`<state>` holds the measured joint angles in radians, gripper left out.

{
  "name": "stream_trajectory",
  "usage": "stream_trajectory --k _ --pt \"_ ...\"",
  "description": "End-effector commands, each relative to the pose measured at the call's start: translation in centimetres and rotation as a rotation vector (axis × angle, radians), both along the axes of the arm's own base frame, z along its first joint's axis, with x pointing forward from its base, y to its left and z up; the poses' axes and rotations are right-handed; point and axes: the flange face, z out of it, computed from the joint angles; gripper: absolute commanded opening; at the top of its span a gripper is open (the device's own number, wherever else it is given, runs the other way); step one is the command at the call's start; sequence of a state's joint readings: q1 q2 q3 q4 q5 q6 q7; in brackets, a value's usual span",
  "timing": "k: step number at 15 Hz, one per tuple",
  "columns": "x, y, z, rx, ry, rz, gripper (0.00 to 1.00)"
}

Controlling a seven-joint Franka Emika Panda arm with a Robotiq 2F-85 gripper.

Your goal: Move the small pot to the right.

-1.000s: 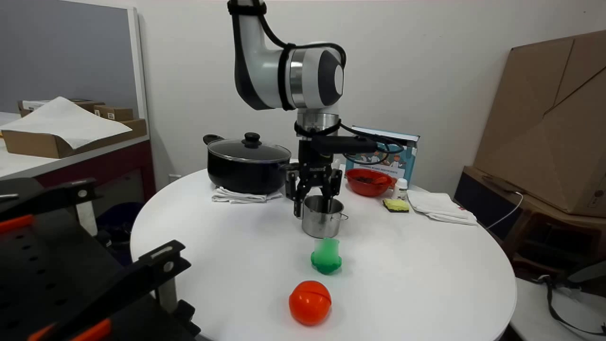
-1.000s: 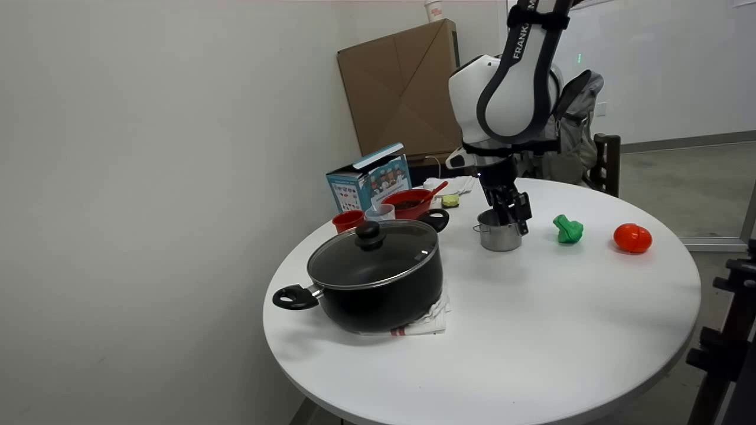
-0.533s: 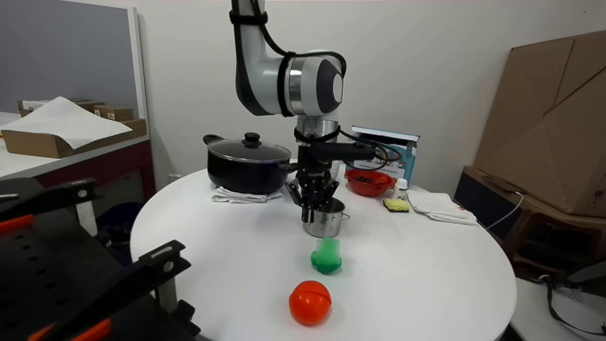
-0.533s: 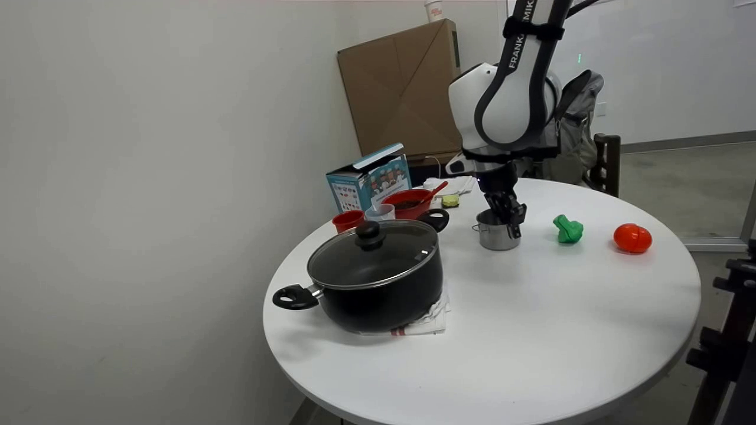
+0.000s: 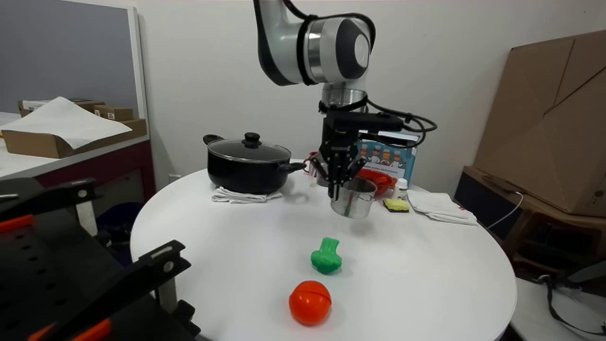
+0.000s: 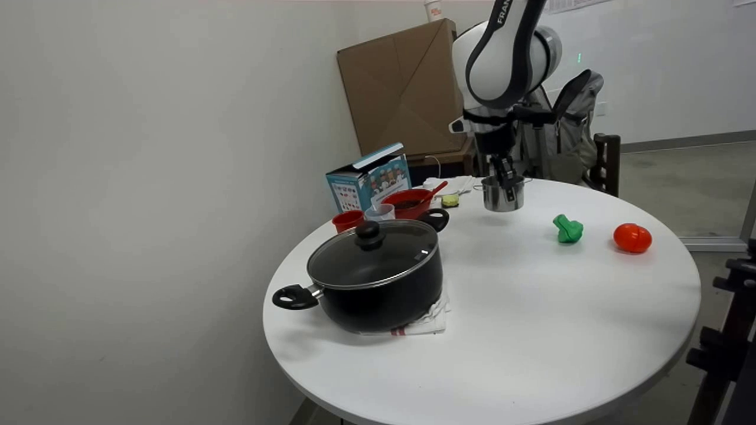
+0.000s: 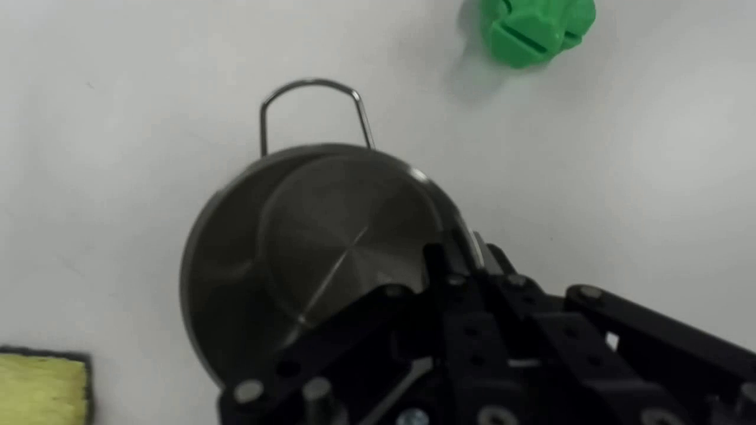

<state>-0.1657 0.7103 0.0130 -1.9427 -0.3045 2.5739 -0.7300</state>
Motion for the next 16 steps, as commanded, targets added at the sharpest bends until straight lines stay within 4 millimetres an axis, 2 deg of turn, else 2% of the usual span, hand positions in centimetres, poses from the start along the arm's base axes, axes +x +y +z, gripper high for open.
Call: stream_trajectory --k 1,5,9,16 --pt "1.3 -3.4 4.9 -0.051 -0.020 -0.193 0.01" --pt "3.3 -7.6 8.6 -0.129 -0.062 -0.398 0.01" --pt "4.6 -11.0 10.6 -0.181 -0.097 -0.608 0.01" --pt "4.2 -16.7 13.0 -0.225 -0.080 -0.971 0.01"
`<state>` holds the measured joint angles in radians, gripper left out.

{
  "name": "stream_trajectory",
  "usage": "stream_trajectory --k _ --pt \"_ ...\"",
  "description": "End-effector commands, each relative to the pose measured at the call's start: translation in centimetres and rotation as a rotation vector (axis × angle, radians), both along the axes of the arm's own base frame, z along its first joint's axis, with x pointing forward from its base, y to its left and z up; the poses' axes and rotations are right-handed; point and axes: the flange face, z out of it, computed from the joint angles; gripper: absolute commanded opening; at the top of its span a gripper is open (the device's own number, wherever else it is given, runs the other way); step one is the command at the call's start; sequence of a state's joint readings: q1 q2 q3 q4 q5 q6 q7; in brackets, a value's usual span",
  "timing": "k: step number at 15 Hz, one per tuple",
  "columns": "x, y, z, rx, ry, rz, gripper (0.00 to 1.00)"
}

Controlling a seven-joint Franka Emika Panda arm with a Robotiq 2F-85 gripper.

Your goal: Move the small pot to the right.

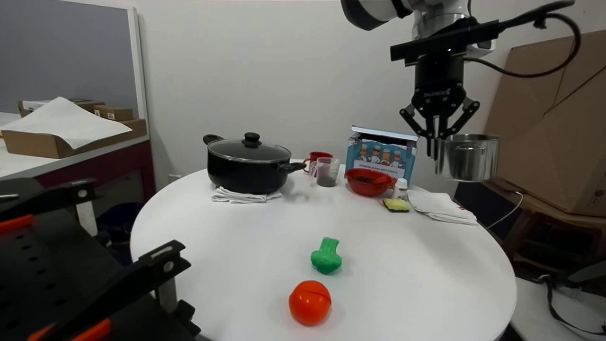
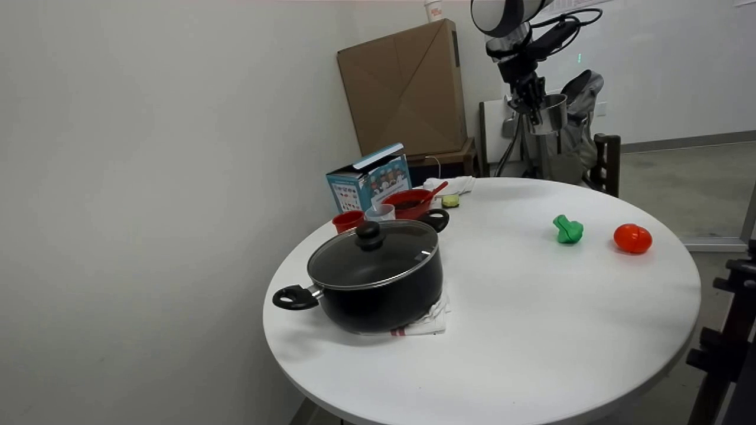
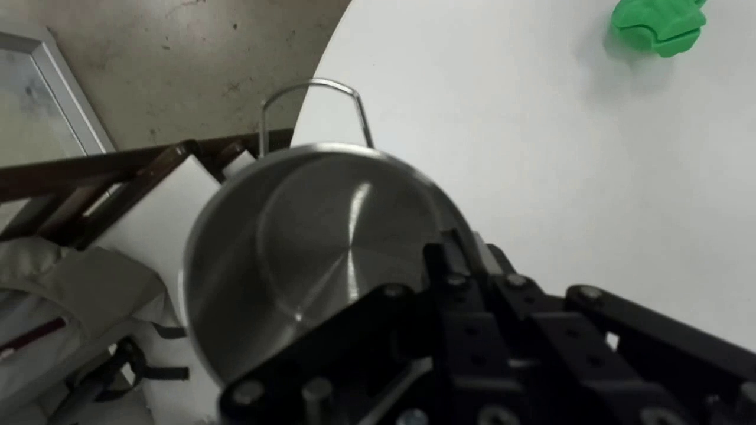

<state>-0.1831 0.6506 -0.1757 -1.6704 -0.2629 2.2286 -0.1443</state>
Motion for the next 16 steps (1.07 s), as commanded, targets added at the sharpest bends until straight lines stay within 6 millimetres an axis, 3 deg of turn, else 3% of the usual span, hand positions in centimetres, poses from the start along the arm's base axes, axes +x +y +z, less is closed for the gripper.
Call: stream_trajectory --k 1,4,8,13,16 --pt "0.2 -2.5 1.3 0.017 -0.002 -0.195 0.01" --pt "0.4 -3.4 2.7 0.006 -0.040 -0.350 0.01" --pt "0.8 -3.0 5.7 -0.014 -0.108 -0.551 0.01" --pt "-0.6 -1.5 9.7 0.002 -0.182 -0.802 0.01" --pt "-1.9 -1.9 10.9 0.031 -0.212 -0.952 0.01"
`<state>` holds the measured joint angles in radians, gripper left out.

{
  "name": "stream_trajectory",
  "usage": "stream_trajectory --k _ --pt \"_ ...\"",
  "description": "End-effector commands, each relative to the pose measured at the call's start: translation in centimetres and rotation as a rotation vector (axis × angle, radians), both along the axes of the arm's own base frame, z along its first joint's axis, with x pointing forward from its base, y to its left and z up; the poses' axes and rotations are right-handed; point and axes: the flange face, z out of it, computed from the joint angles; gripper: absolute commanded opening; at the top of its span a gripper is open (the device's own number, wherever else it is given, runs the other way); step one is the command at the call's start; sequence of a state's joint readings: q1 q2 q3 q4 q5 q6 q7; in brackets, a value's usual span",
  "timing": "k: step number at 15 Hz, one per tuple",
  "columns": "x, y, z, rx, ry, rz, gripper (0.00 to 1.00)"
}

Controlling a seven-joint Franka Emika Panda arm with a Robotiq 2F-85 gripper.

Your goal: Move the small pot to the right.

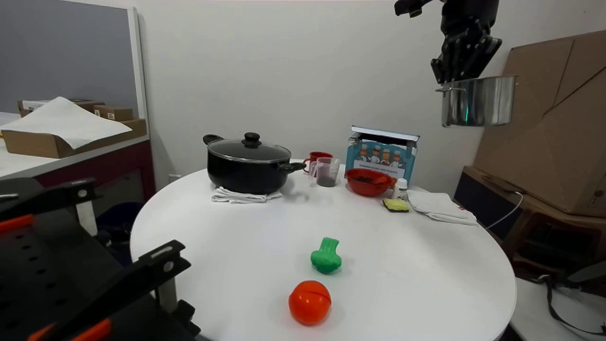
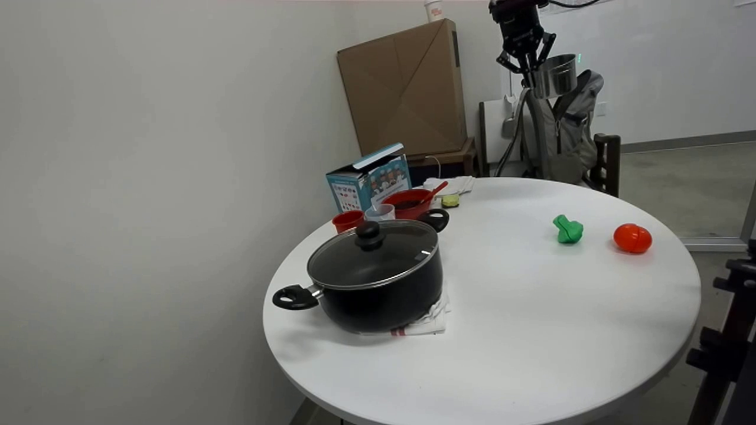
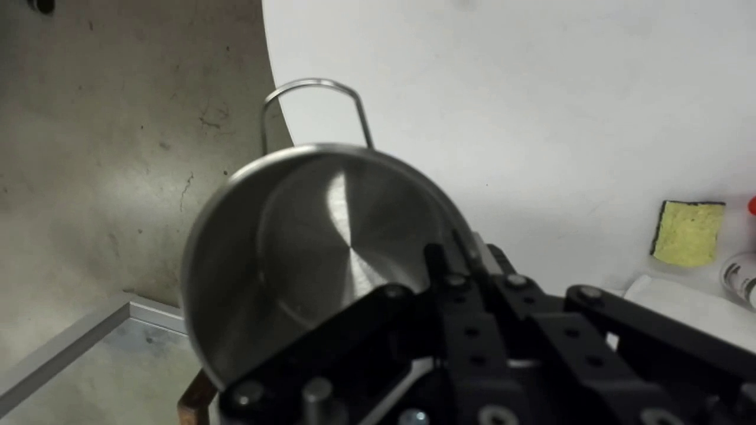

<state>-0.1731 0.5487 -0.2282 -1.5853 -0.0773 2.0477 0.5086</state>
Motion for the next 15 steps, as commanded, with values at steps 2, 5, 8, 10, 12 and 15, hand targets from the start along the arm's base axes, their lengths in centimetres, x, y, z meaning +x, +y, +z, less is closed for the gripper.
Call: stream_trajectory --k 2,5,8,10,12,15 --pt "-3.6 -0.8 1.9 0.060 -0.052 -0.239 0.01" --pt "-5.7 -1.8 2.4 0.090 -0.081 -0.387 0.01" --pt "-8.2 -2.8 2.9 0.127 -0.123 -0.527 0.01" --pt "-8.6 -3.5 2.3 0.137 -0.180 -0.611 0.01" --pt "-7.8 -3.9 1.6 0.140 -0.255 -0.684 0.01" --pt "-3.1 -2.8 1.4 0.131 -0.375 -0.674 0.01"
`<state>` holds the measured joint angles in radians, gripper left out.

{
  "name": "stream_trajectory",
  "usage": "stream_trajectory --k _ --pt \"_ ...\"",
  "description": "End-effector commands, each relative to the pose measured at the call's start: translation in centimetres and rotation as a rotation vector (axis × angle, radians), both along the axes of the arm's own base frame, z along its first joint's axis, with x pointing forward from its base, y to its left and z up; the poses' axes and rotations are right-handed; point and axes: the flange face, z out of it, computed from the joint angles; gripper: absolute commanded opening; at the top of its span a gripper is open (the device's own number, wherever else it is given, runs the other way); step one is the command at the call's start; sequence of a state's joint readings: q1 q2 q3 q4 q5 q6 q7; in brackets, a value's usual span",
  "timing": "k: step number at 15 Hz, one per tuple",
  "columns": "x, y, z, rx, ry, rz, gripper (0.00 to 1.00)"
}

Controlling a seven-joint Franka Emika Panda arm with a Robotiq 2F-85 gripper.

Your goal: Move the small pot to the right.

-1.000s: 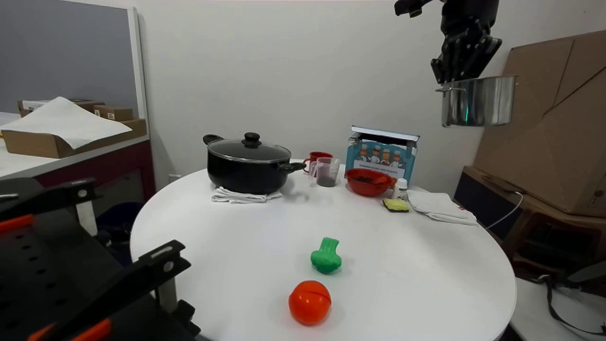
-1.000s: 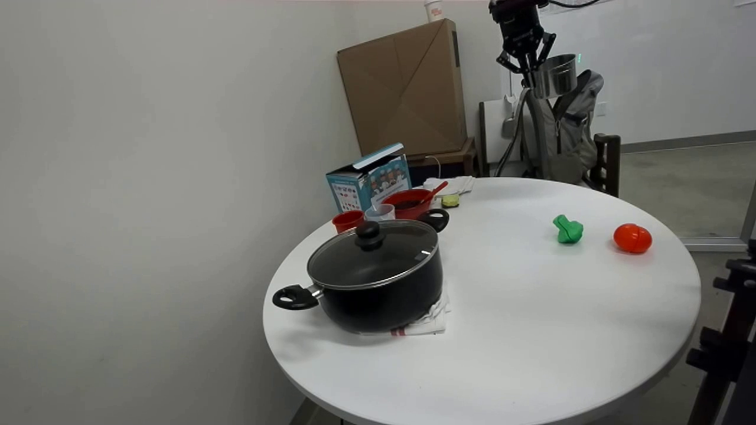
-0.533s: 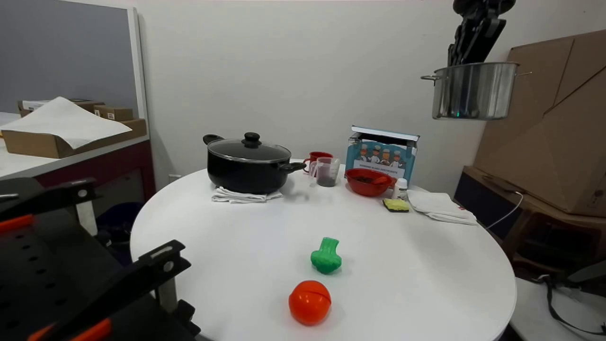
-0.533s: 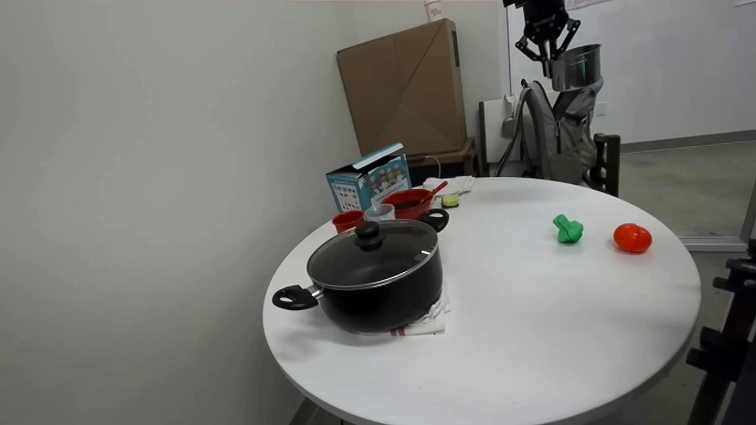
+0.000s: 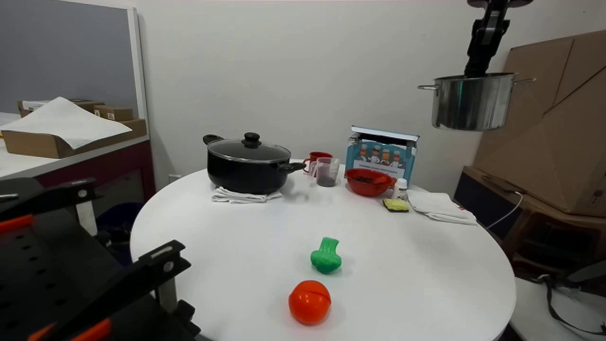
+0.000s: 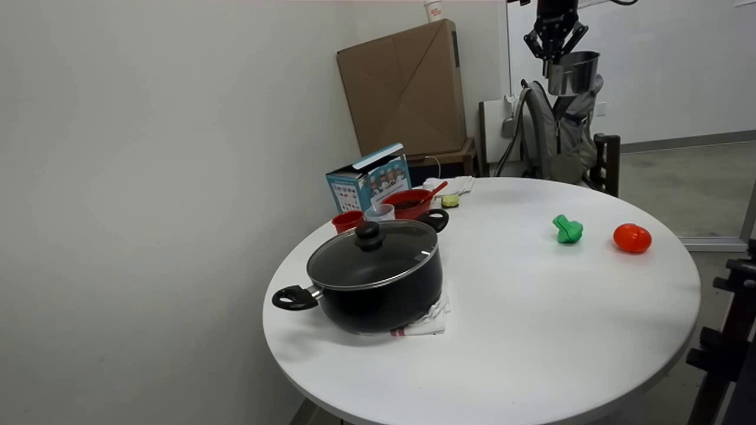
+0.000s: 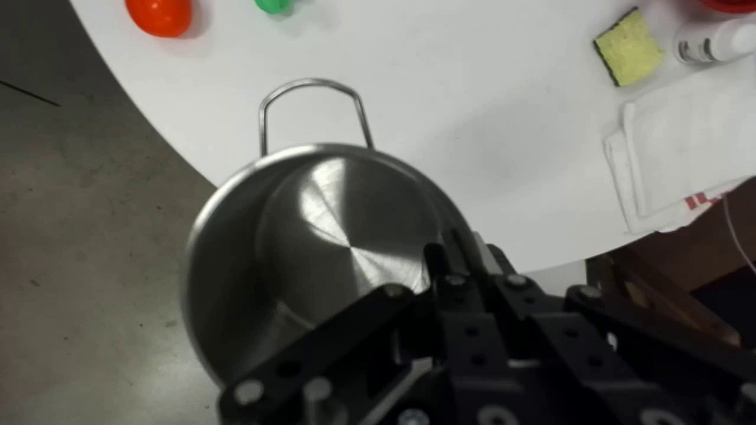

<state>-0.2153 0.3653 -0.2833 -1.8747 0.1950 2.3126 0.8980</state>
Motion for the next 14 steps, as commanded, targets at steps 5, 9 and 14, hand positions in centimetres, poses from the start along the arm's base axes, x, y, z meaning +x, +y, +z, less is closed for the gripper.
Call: stream_trajectory --k 5,9,14 --pt "10.5 3.0 -2.7 -0.050 -0.124 0.007 0.01" --pt "13.7 1.9 -7.8 -0.047 -0.092 0.024 0.01" --pt "15.1 0.2 -15.5 -0.006 -0.019 0.052 0.01"
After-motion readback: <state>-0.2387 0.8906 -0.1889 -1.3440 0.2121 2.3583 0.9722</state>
